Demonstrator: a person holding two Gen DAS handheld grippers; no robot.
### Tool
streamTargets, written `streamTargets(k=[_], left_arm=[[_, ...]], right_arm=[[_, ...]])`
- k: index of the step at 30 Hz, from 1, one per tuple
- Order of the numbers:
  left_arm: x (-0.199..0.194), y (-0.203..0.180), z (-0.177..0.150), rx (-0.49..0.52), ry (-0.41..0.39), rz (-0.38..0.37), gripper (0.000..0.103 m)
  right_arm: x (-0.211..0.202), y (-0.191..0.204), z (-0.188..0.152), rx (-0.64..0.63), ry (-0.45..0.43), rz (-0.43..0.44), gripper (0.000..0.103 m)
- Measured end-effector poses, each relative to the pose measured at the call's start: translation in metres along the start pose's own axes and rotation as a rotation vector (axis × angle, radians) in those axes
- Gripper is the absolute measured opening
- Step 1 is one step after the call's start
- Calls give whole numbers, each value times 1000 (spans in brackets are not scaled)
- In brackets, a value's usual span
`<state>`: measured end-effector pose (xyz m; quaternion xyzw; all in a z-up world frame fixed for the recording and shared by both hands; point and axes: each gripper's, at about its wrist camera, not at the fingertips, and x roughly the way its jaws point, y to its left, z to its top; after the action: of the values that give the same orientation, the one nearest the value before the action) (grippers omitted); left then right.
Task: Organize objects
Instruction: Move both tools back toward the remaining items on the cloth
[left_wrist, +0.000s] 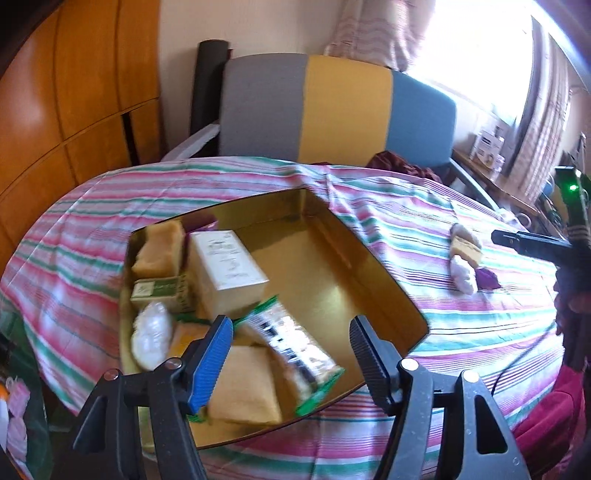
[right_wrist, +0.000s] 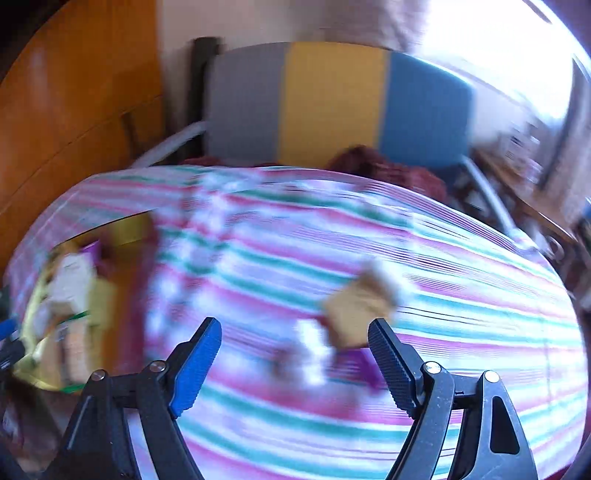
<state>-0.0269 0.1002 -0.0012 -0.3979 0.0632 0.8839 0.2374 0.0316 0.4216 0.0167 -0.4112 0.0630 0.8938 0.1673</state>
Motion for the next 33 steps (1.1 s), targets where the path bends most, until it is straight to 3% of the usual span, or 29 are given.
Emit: streamTargets(k=[7, 9, 11, 20, 33], left_arm=[[9, -43, 12, 95, 15, -64, 60], [14, -59, 16, 122, 18, -82, 59], [19, -73, 20, 142, 26, -111, 57], [50, -146, 32, 242, 75, -224, 52], [125, -223, 47, 251, 201, -318, 52]], right_arm=[[25, -119, -33, 360, -20, -186, 82], [35, -144, -44, 489, 39, -195, 79], [35, -158, -46, 567, 33, -159, 79], [37, -155, -47, 577, 49, -107, 79], [43, -155, -49, 610, 78, -50, 80]])
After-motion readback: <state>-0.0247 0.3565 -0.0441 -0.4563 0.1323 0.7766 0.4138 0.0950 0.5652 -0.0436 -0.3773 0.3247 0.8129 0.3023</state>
